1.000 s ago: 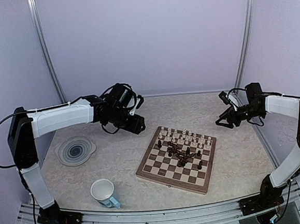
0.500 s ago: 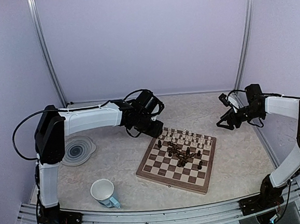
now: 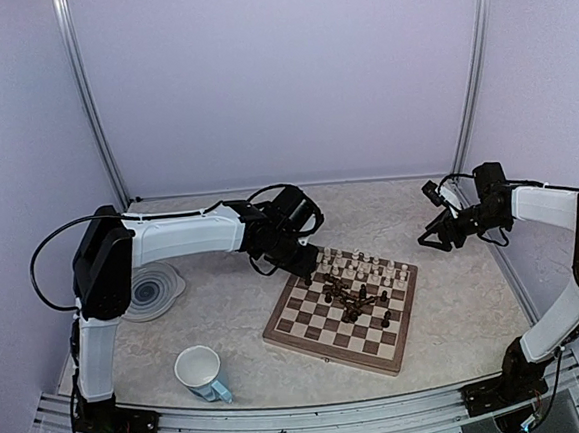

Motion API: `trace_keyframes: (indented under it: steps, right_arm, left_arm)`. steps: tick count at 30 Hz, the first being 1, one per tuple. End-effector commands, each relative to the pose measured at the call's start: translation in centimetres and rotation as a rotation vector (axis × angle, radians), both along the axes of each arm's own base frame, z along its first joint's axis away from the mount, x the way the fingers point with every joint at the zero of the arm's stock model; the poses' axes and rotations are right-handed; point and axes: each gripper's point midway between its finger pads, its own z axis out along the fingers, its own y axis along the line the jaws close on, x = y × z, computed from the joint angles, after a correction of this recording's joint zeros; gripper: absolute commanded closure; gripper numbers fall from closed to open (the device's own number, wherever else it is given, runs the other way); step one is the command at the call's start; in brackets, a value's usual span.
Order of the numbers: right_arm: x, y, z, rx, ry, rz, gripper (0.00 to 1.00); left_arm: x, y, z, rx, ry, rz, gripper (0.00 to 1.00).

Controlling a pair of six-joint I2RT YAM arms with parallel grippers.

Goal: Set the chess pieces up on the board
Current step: Pick up the bishop from the chessboard.

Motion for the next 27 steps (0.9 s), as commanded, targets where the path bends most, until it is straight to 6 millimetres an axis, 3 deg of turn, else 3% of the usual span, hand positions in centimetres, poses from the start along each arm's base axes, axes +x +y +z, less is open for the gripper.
trace_keyframes:
  steps: [1,5,16,21,27]
  right_arm:
    - [-0.1,-0.2,-0.2,-0.005,-0.007,-0.002,0.41]
    - [-0.1,-0.3,-0.3,-0.006,-0.005,-0.003,0.41]
    - [0.0,-0.3,-0.5,-0.011,0.0,-0.006,0.4]
    - [0.0,-0.3,-0.5,-0.011,-0.001,-0.005,0.41]
    - [0.0,-0.3,-0.7,-0.008,0.007,-0.004,0.4]
  left_arm:
    - [-0.6,0.1,-1.4,0.024,0.035,-0.009,0.65]
    - [-0.9,-0.1,-1.7,0.02,0.051,-0.02,0.72]
    - [-1.5,-0.1,-2.4,0.027,0.082,-0.036,0.8]
    - [-2.5,0.0,-1.3,0.039,0.066,-0.049,1.0]
    - [-6.0,0.2,2.0,0.058,0.009,-0.084,1.0]
